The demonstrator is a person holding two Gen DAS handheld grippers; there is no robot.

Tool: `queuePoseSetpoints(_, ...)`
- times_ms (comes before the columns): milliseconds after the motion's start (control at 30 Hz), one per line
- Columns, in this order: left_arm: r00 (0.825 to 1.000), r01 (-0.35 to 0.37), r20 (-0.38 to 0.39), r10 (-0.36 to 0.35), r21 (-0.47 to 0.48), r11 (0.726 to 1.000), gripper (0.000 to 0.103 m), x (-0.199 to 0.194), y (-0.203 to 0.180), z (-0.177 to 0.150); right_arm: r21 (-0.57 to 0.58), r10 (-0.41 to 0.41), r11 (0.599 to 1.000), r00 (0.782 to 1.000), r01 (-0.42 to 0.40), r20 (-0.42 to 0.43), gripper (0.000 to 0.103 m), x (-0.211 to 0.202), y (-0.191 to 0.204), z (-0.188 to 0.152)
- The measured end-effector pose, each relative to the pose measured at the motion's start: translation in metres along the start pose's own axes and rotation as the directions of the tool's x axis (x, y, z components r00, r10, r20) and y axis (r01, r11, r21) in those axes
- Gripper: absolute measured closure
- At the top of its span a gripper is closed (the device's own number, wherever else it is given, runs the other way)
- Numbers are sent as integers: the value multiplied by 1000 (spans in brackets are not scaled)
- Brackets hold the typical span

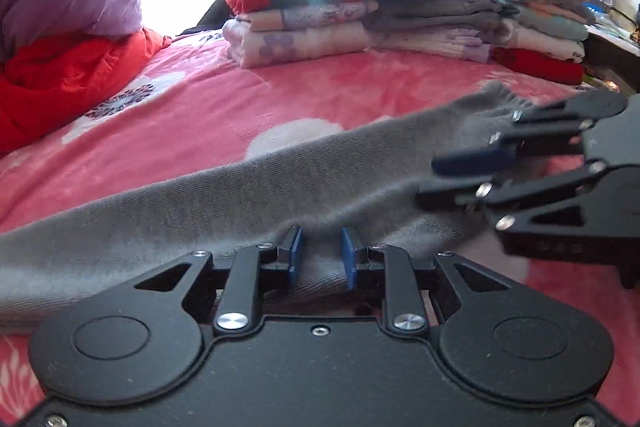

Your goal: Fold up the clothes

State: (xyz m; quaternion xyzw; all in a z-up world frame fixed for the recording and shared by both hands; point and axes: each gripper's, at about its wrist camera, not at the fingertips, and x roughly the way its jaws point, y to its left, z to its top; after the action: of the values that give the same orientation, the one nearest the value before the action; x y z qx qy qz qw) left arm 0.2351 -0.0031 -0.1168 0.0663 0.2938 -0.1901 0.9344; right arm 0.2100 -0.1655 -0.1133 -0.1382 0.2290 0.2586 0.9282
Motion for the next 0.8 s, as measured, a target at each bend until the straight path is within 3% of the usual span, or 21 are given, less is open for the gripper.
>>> queuePoseSetpoints(33,1000,2,-7,-2,3,1000,82,1,0,2,22,1,1000,999,0,-52,77,14,-6,-3)
queuePoseSetpoints(133,1000,15,-12,-14,13,1000,82,-1,0,2,160,54,986,996,-43,-67,75,26,-31,-6)
queuePoseSetpoints(233,999,32,-4,-32,7,999,82,-5,2,2,92,16,996,998,-10,-59,72,13,-26,-5)
queuePoseSetpoints(367,1000,23,-22,-22,21,1000,76,-11,-3,5,115,-38,993,999,36,10,71,-22,-44,-4)
queuePoseSetpoints(433,999,16,-31,-15,30,999,76,-9,-4,3,96,-91,991,995,93,-27,71,-26,-61,-13)
queuePoseSetpoints(500,999,19,-35,-19,21,1000,73,-7,-2,3,104,-121,986,989,129,-79,83,-13,-89,-25)
queuePoseSetpoints(567,999,33,-35,-33,5,999,73,-7,2,3,254,-109,959,991,125,-79,103,-5,-116,-35)
queuePoseSetpoints(633,998,50,-35,-50,1,999,72,-13,6,5,273,-118,952,990,136,-82,103,-4,-117,-37)
queuePoseSetpoints(733,998,68,18,-68,-53,996,62,-26,16,13,125,-182,973,979,192,-88,100,-10,-90,-28)
queuePoseSetpoints(800,994,104,44,-100,-99,990,62,-27,19,17,117,-183,974,979,193,-91,99,-7,-91,-28)
